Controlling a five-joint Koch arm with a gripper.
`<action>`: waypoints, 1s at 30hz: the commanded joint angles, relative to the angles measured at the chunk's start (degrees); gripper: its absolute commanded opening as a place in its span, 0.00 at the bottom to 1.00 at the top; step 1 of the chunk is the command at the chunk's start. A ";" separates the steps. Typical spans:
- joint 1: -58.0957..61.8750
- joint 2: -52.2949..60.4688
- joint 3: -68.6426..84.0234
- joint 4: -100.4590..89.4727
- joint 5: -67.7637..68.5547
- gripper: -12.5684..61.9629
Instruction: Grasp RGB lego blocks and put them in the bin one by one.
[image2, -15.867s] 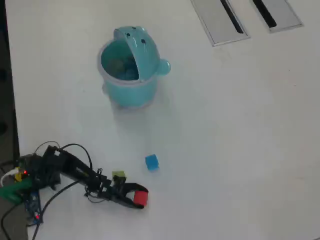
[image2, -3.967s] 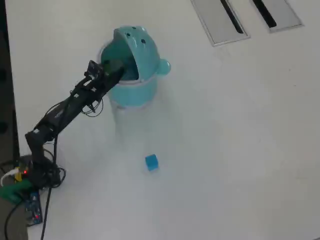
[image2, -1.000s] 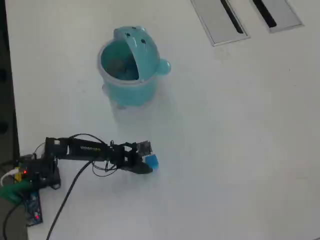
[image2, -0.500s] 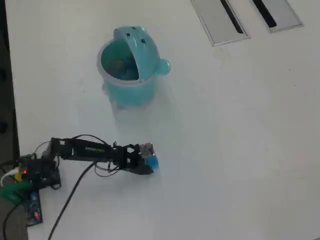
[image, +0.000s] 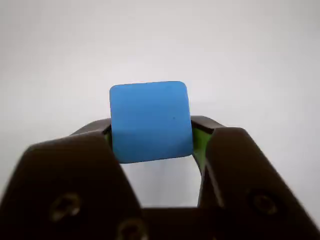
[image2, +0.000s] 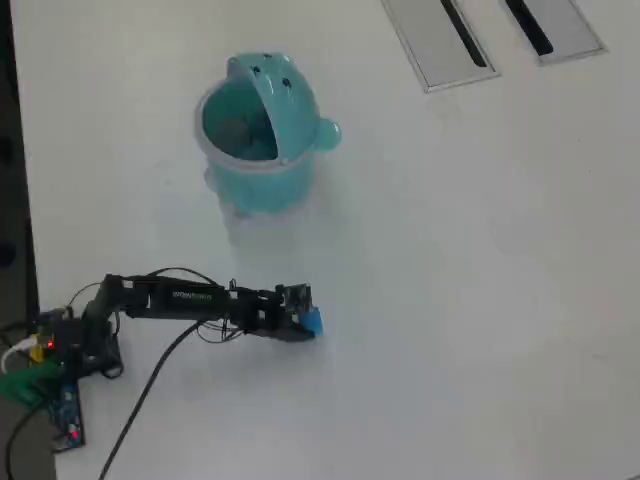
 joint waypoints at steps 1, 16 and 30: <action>-2.20 6.68 -3.69 -6.68 0.53 0.31; -15.21 27.33 8.09 -8.70 0.53 0.31; -30.23 41.31 15.73 -16.35 2.02 0.30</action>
